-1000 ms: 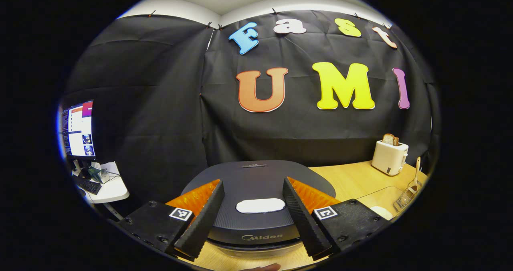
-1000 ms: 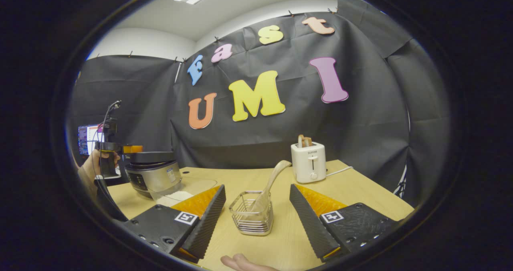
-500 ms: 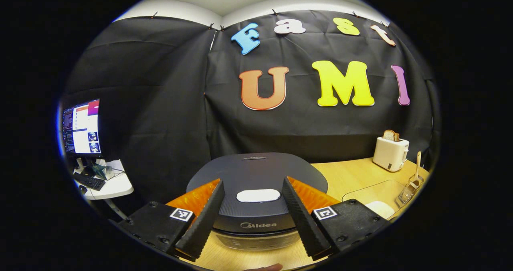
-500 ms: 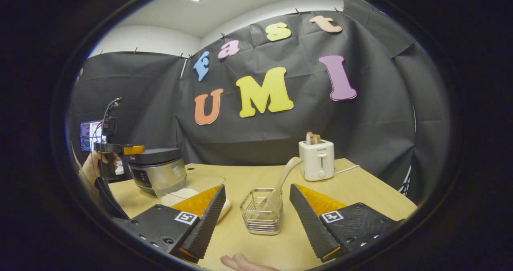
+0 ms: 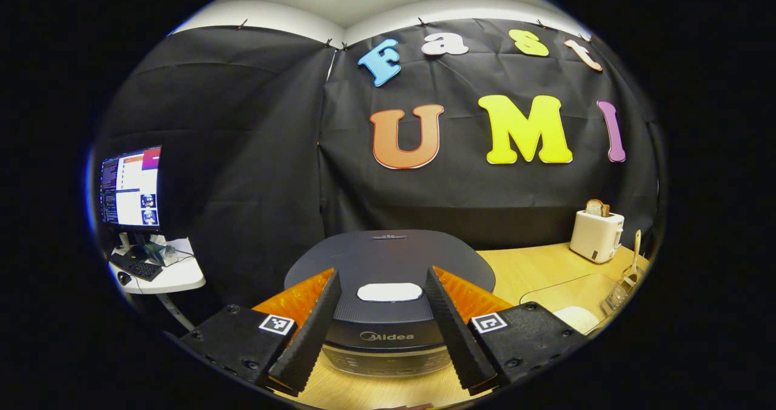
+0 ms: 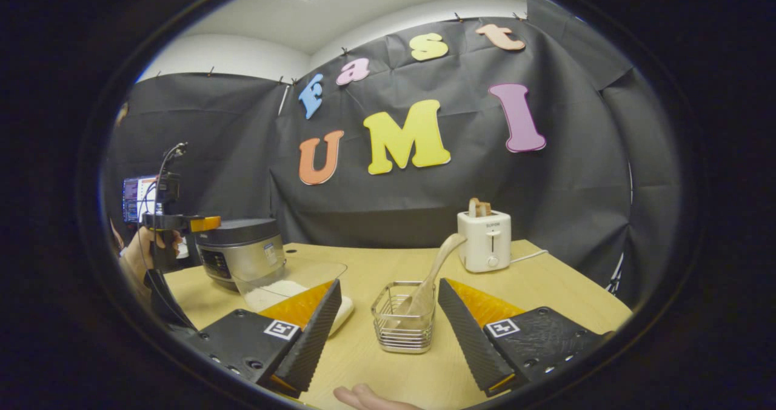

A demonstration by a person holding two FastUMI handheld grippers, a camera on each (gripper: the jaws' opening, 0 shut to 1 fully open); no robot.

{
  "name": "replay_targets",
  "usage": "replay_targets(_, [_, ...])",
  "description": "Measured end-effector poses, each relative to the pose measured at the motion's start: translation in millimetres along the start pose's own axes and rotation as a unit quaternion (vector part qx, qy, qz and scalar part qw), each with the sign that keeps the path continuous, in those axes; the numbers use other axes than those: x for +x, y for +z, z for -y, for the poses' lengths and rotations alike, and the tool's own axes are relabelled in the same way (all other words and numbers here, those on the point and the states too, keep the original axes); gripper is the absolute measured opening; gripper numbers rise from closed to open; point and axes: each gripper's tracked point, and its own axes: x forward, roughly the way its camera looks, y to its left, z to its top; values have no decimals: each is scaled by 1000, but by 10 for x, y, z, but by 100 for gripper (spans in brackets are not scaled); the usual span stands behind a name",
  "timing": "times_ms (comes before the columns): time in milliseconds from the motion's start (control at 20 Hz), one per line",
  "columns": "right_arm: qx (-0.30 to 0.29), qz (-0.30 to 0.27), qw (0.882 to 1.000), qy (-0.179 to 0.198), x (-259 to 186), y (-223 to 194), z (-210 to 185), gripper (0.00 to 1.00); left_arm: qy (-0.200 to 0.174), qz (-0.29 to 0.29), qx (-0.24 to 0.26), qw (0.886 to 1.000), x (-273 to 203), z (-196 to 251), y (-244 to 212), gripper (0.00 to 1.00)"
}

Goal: Close the left gripper, press the button to open the rice cooker; take a wooden spoon from the chopstick holder with the right hand, scoop a spoonful of rice and pour it into the rice cooker, then put the wooden spoon back into the chopstick holder.

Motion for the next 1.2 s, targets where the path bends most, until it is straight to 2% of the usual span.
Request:
replay_targets(200, [-7, -4, 1000, -2, -27, -8, -13, 95, 15, 35, 5, 999, -237, 20, 24, 89])
replay_targets(400, [-7, -6, 1000, 0, -52, -34, -69, 96, 18, 44, -2, 999, -578, 108, -12, 90])
replay_targets(600, [-10, -7, 1000, -3, -72, -66, -112, 96, -2, 51, 4, 999, -883, 351, 4, 90])
replay_targets(850, [-26, 1, 999, -27, -126, -41, -133, 96, -60, 35, -12, 998, -1212, 843, -118, 92])
replay_targets(900, [-29, 4, 999, -29, -146, -19, -145, 91, -75, 27, -16, 997, -1259, 961, -210, 92])
replay_targets(950, [-33, 8, 999, -32, -171, -3, -160, 96, -94, 17, -16, 995, -1308, 1109, -267, 92])
replay_targets(1150, [-49, 21, 998, -41, -292, 29, -251, 96, -122, 2, -40, 992, -1413, 1409, -331, 92])
replay_targets(1200, [-51, 21, 998, -42, -320, 25, -266, 92, -128, 0, -42, 991, -1428, 1473, -325, 92])
